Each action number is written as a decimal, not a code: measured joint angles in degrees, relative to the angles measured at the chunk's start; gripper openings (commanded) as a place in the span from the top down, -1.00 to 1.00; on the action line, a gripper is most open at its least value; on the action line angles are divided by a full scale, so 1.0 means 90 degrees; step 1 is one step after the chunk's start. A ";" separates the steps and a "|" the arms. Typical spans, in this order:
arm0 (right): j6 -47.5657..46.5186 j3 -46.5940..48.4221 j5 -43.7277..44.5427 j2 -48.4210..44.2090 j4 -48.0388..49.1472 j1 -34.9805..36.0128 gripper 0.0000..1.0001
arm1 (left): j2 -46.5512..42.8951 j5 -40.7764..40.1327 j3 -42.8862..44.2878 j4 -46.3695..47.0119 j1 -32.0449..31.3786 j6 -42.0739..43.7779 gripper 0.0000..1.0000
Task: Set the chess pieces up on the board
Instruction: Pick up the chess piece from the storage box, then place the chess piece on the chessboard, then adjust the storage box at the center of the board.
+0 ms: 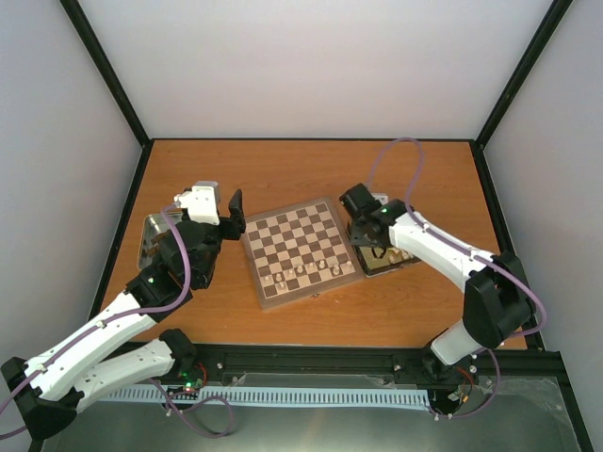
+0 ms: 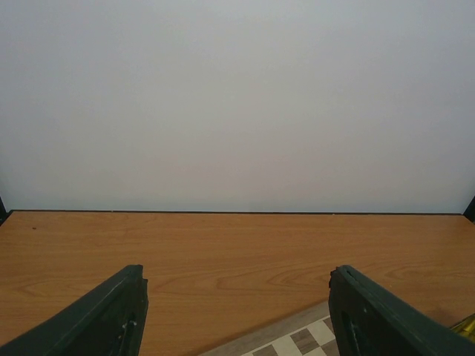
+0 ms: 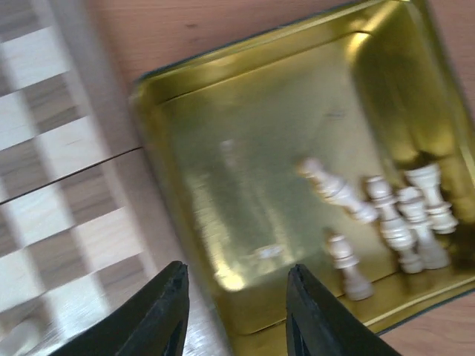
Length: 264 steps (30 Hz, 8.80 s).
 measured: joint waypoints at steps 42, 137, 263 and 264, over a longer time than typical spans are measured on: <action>-0.2028 -0.0316 -0.0716 0.1851 0.1477 -0.2118 0.41 | 0.0090 0.0027 0.0000 -0.0029 0.0000 0.0000 -0.36; 0.7293 -0.3213 -0.3577 -0.2212 0.6543 -0.0612 0.70 | 0.3776 0.5110 -0.0449 0.3174 -0.0296 -0.2909 0.46; -0.1627 0.0056 -0.0741 0.1372 0.1809 -0.2499 -0.26 | 0.2516 0.3903 0.1156 -0.3497 0.0034 -0.2038 -0.06; -0.1821 0.0245 -0.0622 0.1447 0.1705 -0.2499 -0.30 | 0.2516 0.3905 0.1156 -0.3497 0.0034 -0.2035 -0.06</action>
